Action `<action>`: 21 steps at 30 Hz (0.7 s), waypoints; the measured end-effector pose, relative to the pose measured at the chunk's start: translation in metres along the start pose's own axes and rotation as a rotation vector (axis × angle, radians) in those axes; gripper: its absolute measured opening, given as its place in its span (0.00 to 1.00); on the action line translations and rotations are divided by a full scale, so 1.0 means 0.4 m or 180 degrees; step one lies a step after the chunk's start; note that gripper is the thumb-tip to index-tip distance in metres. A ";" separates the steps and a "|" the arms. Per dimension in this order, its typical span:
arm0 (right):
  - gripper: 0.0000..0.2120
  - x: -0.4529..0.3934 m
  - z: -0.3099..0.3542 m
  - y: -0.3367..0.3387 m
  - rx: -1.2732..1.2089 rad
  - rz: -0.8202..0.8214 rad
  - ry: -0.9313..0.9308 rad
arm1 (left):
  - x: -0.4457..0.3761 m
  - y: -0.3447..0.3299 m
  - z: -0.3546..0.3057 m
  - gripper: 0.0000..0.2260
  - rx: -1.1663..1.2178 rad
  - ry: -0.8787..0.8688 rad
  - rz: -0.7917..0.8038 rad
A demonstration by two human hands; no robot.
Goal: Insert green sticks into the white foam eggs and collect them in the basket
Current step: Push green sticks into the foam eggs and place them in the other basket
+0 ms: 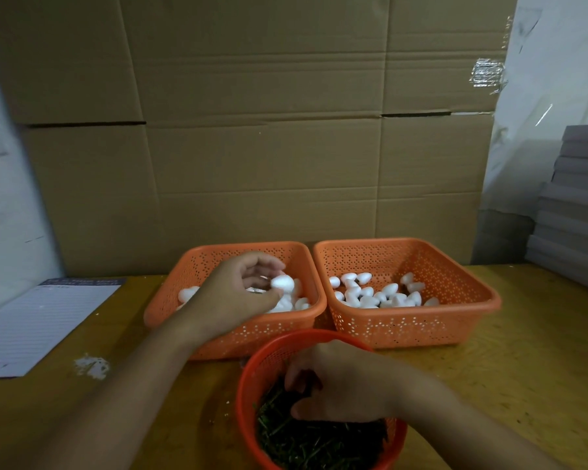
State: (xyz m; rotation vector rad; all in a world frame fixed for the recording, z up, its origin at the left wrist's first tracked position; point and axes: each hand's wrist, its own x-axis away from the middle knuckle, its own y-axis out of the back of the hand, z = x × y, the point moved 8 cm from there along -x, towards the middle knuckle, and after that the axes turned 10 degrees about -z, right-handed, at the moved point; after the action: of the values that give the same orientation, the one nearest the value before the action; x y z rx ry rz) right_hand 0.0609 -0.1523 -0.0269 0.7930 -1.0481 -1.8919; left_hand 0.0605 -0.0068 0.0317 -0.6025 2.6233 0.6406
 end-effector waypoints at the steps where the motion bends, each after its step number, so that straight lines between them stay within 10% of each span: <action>1: 0.16 0.000 0.000 0.001 0.0010 -0.0004 0.0009 | 0.014 -0.013 0.000 0.16 0.0117 0.0037 0.0131; 21: 0.10 0.006 -0.002 0.005 0.0081 0.0003 0.0031 | 0.125 -0.020 0.019 0.17 0.0655 0.0172 -0.0097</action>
State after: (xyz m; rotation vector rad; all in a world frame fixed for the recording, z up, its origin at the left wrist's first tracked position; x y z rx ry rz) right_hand 0.0611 -0.1553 -0.0257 0.8151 -1.0683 -1.8755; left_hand 0.0241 -0.0250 0.0004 -0.6027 2.6802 0.3434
